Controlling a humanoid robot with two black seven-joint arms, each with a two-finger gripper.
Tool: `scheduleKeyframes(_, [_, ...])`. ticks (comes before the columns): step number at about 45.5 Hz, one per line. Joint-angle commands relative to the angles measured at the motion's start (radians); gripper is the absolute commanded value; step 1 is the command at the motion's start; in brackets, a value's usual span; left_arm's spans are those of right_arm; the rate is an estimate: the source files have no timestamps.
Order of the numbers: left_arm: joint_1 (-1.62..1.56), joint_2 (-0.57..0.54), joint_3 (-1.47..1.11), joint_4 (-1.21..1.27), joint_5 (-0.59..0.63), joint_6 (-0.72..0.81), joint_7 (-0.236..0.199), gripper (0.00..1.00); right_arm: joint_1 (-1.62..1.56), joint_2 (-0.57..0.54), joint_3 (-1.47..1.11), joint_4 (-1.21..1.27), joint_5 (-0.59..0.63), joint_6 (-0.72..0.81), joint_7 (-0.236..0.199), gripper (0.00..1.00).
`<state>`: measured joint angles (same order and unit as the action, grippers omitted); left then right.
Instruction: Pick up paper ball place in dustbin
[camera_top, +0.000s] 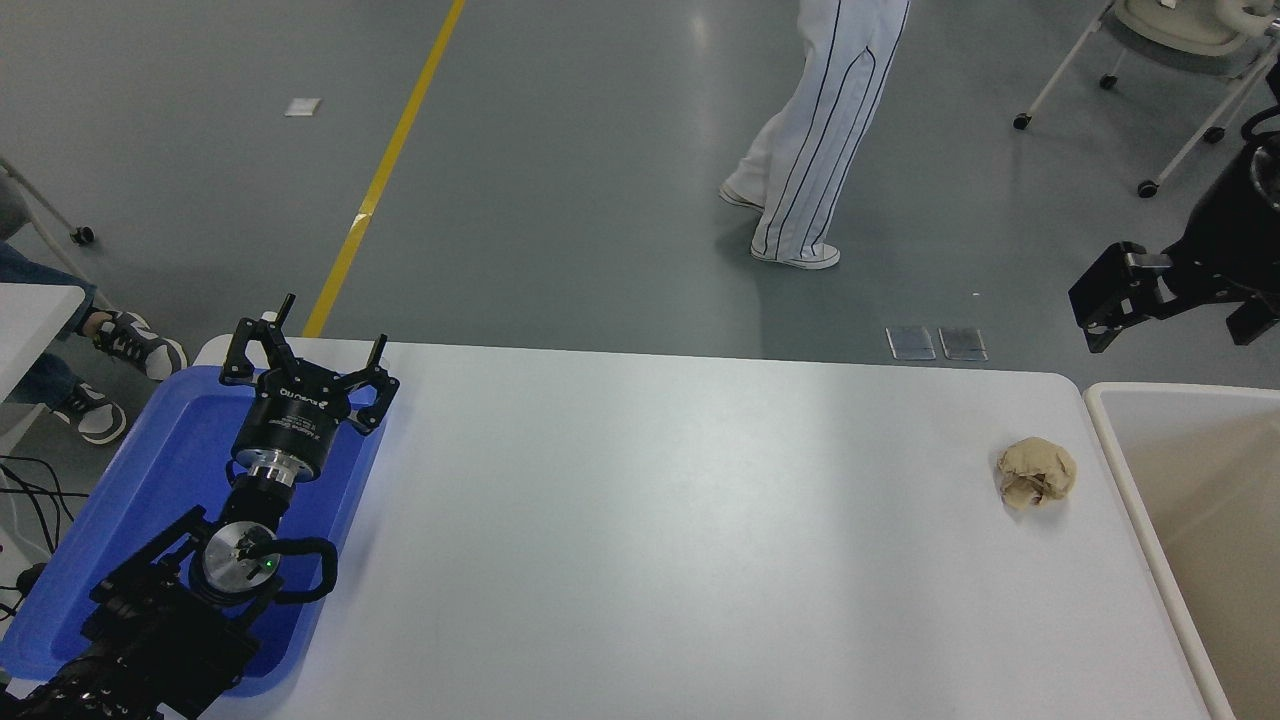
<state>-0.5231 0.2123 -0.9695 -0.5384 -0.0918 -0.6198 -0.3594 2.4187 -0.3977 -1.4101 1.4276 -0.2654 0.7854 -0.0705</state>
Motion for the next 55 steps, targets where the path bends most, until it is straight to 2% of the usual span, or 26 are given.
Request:
scheduleKeyframes(1, [0.000, -0.001, -0.001, 0.000, 0.000, 0.000, 0.000, 1.00, -0.004, -0.007, -0.001, -0.001, 0.000, 0.000, 0.000, 1.00])
scheduleKeyframes(30, [0.000, -0.001, -0.003, 0.000, 0.000, 0.000, -0.001, 1.00, -0.121, -0.026, -0.006, -0.009, -0.020, 0.000, -0.002, 1.00])
scheduleKeyframes(42, [0.000, -0.001, -0.003, 0.000, 0.000, 0.000, -0.001, 1.00, -0.210, -0.098, 0.003, -0.016, -0.026, -0.265, 0.000, 1.00])
scheduleKeyframes(55, [0.000, -0.001, -0.003, 0.000, 0.001, 0.000, -0.001, 1.00, -0.346, -0.118, 0.008, -0.076, -0.028, -0.364, 0.000, 1.00])
